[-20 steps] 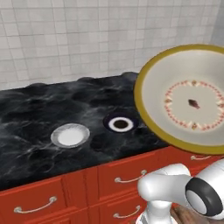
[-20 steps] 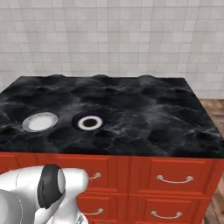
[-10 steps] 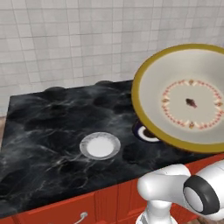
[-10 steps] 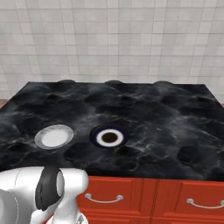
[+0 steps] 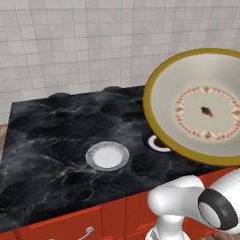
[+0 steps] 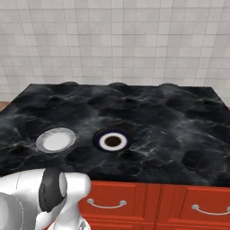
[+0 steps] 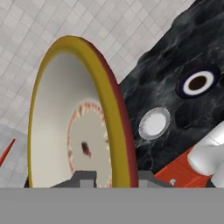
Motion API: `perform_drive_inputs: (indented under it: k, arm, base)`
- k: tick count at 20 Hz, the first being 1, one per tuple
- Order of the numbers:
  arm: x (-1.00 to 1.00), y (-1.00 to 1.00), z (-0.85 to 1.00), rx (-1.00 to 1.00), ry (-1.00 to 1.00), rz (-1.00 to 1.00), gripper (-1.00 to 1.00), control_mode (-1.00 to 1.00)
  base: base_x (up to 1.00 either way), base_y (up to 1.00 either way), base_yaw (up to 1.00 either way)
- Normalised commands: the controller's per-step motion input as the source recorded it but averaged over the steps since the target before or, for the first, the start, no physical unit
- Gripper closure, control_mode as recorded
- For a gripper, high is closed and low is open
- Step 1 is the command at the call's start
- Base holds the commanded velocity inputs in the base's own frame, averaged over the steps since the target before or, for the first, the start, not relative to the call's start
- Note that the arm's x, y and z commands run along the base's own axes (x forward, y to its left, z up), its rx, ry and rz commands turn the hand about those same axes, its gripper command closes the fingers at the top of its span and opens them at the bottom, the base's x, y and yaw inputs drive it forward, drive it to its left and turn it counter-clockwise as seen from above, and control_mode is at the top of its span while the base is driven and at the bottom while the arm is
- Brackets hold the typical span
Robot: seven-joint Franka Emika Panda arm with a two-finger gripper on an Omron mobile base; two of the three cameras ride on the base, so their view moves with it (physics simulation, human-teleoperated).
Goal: Move the bowls from the cabinet to the plates on the dining table.
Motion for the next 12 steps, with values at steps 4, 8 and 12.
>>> perform_drive_inputs:
  k: [4, 8, 12]
  arm:
    - [0.0, 0.0, 0.0, 0.0, 0.0, 0.0, 1.0, 1.0]
    - [0.35, 0.0, -0.06, -0.05, 0.25, 0.0, 1.0, -1.0]
    - [0.65, 0.01, -0.13, -0.1, 0.5, 0.0, 1.0, -1.0]
  base:
    - [0.75, 0.0, 0.0]
    - [0.35, 0.0, 0.0]
    - [0.0, 0.0, 0.0]
